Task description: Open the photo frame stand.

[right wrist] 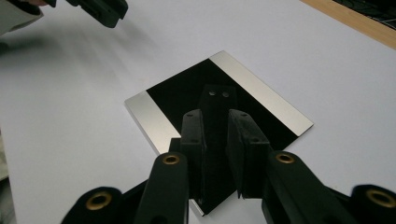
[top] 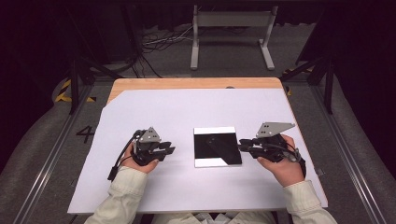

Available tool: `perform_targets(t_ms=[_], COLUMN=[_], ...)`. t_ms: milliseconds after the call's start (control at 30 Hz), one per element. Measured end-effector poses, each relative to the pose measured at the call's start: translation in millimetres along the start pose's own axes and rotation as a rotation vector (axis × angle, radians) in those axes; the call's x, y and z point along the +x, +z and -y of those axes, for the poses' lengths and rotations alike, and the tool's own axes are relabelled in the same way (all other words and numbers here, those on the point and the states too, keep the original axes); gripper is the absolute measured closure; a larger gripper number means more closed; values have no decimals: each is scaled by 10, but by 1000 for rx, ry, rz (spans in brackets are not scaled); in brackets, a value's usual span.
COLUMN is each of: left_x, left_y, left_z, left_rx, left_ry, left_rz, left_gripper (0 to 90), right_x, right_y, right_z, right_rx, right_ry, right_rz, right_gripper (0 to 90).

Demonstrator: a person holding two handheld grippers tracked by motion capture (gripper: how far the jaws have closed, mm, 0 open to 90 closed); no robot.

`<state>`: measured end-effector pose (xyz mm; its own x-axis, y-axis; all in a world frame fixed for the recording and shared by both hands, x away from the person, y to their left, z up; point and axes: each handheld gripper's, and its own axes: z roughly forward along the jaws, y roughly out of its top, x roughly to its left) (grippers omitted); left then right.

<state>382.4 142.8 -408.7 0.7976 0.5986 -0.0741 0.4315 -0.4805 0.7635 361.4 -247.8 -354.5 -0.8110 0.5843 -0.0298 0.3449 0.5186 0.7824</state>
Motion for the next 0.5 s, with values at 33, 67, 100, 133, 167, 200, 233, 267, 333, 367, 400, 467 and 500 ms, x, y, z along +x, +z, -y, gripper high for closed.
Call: perform_targets(t_ms=[33, 67, 100, 133, 167, 200, 233, 267, 333, 367, 400, 467, 500], left_x=[1, 5, 7, 10, 11, 10, 8, 9, 1, -1, -4, -7, -8], left_y=[1, 2, 3, 6, 8, 11, 12, 15, 18, 20, 23, 25, 25], left_z=[1, 2, 3, 4, 5, 6, 6, 5, 3, 2, 2, 2, 2], left_rx=[-2, -2, -2, -2, 0, 1, 3, 3, 7, 8, 8, 9, 9], left_ry=[-1, -2, -3, -5, -7, -7, -7, -2, -1, 0, 1, 4, 4], left_rz=[0, 0, 1, 1, 3, 1, 2, 1, 2, 2, 0, -1, 0], left_gripper=[708, 706, 704, 702, 701, 700, 699, 698, 696, 695, 694, 693, 692], right_x=[-16, -28, -43, -57, -74, -85, -97, -103, -117, -125, -135, -155, -171], right_y=[-1, 2, 5, 6, 5, 4, 0, -5, -18, -27, -36, -54, -67], right_z=[8, 13, 21, 31, 43, 52, 60, 66, 76, 82, 87, 99, 109], right_rx=[2, 4, 5, 7, 10, 12, 13, 15, 17, 17, 15, 13, 14], right_ry=[22, 36, 54, 67, 78, 89, 96, 101, 109, 112, 113, 122, 130], right_rz=[8, 13, 15, 16, 22, 26, 28, 27, 33, 37, 38, 46, 53], right_gripper=[736, 725, 718, 715, 712, 710, 707, 706, 702, 699, 697, 695, 693])
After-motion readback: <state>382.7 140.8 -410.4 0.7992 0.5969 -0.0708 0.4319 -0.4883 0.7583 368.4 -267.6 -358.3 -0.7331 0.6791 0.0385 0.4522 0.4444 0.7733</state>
